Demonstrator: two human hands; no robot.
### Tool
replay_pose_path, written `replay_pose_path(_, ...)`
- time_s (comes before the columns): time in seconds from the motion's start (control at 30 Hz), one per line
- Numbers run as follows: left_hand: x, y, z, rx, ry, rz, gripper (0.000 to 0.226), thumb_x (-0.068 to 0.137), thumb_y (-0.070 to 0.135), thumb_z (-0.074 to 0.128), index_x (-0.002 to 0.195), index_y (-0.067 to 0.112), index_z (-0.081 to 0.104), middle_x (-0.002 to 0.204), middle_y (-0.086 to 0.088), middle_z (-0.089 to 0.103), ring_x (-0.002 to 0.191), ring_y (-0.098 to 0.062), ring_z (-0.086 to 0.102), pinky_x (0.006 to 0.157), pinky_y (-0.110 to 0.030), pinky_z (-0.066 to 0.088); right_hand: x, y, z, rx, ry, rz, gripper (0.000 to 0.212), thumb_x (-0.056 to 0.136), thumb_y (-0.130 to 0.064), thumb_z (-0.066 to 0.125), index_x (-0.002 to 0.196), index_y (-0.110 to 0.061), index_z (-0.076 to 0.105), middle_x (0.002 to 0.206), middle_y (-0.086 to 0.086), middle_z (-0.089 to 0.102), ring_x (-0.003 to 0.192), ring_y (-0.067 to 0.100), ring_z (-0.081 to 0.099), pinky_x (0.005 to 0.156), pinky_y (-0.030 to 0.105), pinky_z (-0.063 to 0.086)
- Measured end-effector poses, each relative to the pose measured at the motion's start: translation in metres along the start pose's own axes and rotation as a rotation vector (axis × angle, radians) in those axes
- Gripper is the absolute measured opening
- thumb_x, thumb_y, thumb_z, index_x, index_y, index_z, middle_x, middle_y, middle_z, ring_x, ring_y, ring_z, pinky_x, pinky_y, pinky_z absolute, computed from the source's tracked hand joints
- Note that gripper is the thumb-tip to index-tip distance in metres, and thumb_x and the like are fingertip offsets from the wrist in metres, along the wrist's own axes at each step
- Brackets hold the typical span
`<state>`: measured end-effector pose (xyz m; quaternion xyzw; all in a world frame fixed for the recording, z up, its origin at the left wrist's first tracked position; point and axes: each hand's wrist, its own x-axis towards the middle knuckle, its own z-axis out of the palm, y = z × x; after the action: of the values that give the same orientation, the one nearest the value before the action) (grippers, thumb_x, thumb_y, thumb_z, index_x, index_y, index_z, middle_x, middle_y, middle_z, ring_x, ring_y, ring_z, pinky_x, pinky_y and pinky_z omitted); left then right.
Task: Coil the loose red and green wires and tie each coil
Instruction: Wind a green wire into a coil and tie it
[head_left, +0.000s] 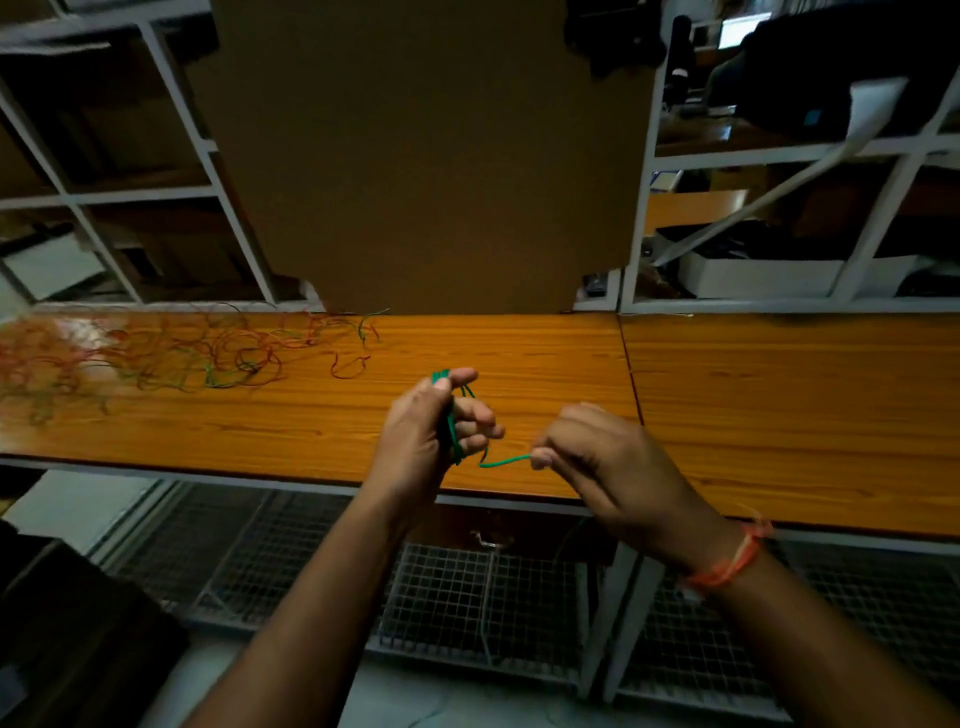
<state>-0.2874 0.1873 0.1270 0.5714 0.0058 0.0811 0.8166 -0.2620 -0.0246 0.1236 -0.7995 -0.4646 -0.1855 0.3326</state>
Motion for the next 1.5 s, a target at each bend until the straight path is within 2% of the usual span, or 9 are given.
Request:
replay_pose_path(0.13,-0.006,-0.004,0.008,0.134,-0.096,-0.013,0.032,0.111,0.023,0.035,0.129,0.003,0.052,0.075,-0.010,0.068,0.065,-0.019,0.067,0.059,-0.026,0.056,0.016,-0.005,0.004,0.022,0.021,-0.025,0.022,0.104,-0.023,0.053,0.091,-0.011,0.065,0.084,0.001,0.055,0.080,0.016,0.049,0.070,0.026,0.038)
replay_pose_path(0.3,-0.006,-0.007,0.007,0.236,-0.146,0.024,0.027,0.111,0.019,0.035,0.108,0.013,0.061,0.061,-0.005,0.050,0.047,-0.013,0.039,0.045,-0.022,0.031,0.033,-0.007,0.002,0.074,0.158,0.003,0.017,0.102,-0.020,0.059,0.098,-0.010,0.071,0.085,0.001,0.060,0.080,0.016,0.056,0.069,0.026,0.042)
replay_pose_path(0.43,-0.007,-0.007,0.009,0.114,-0.184,-0.044,0.033,0.104,0.035,0.044,0.090,0.024,0.073,0.057,0.003,0.028,0.047,-0.009,0.018,0.047,-0.025,0.012,0.039,0.001,0.000,0.141,0.205,0.063,0.014,0.101,-0.019,0.062,0.095,-0.011,0.072,0.088,-0.001,0.063,0.082,0.011,0.059,0.069,0.027,0.046)
replay_pose_path(0.6,-0.010,-0.004,0.010,-0.017,-0.275,-0.157,0.035,0.100,0.042,0.050,0.083,0.014,0.062,0.056,0.005,0.025,0.047,-0.010,0.014,0.045,-0.026,0.009,0.035,0.018,0.010,0.307,0.224,0.209,0.011,0.101,-0.019,0.063,0.100,-0.015,0.073,0.094,-0.003,0.068,0.093,0.012,0.064,0.077,0.038,0.053)
replay_pose_path(0.73,-0.011,0.001,0.014,-0.182,-0.368,-0.215,0.027,0.096,0.037,0.053,0.079,0.017,0.057,0.053,0.009,0.026,0.046,-0.007,0.013,0.043,-0.023,0.009,0.028,0.026,0.015,0.386,0.062,0.314,0.028,0.106,-0.038,0.047,0.103,-0.026,0.073,0.092,-0.008,0.061,0.089,0.008,0.060,0.075,0.030,0.047)
replay_pose_path(0.9,-0.007,0.000,0.013,-0.188,-0.334,-0.202,0.026,0.098,0.034,0.051,0.079,0.016,0.056,0.055,0.009,0.026,0.046,-0.007,0.015,0.043,-0.022,0.013,0.026,0.015,0.012,0.914,-0.052,0.691,0.047,0.100,-0.054,0.042,0.089,-0.016,0.067,0.087,0.002,0.068,0.083,0.016,0.054,0.071,0.035,0.036)
replay_pose_path(1.17,-0.006,-0.007,0.009,-0.367,-0.400,-0.313,0.023,0.087,0.031,0.072,0.078,0.013,0.061,0.048,0.012,0.034,0.040,-0.003,0.032,0.043,-0.019,0.025,0.026,0.013,0.009,1.583,-0.127,0.742,0.032,0.095,-0.034,0.057,0.078,-0.007,0.056,0.057,0.002,0.040,0.062,0.022,0.036,0.059,0.027,0.045)
replay_pose_path(1.33,-0.009,-0.010,0.002,-0.450,-0.543,-0.407,0.021,0.096,0.026,0.055,0.084,0.011,0.063,0.048,0.011,0.042,0.044,-0.006,0.030,0.048,-0.021,0.031,0.028,0.011,0.014,1.499,-0.086,0.703,0.033,0.097,-0.033,0.056,0.073,-0.011,0.051,0.054,-0.003,0.032,0.057,0.018,0.023,0.049,0.020,0.033)
replay_pose_path(1.5,-0.004,-0.012,-0.001,-0.527,-0.507,-0.452,0.030,0.100,0.033,0.046,0.085,0.013,0.063,0.051,0.011,0.025,0.044,-0.005,0.020,0.047,-0.021,0.018,0.029,0.009,0.028,1.284,0.024,0.643,0.037,0.102,-0.036,0.049,0.075,-0.011,0.048,0.054,-0.001,0.036,0.053,0.017,0.038,0.053,0.022,0.038)
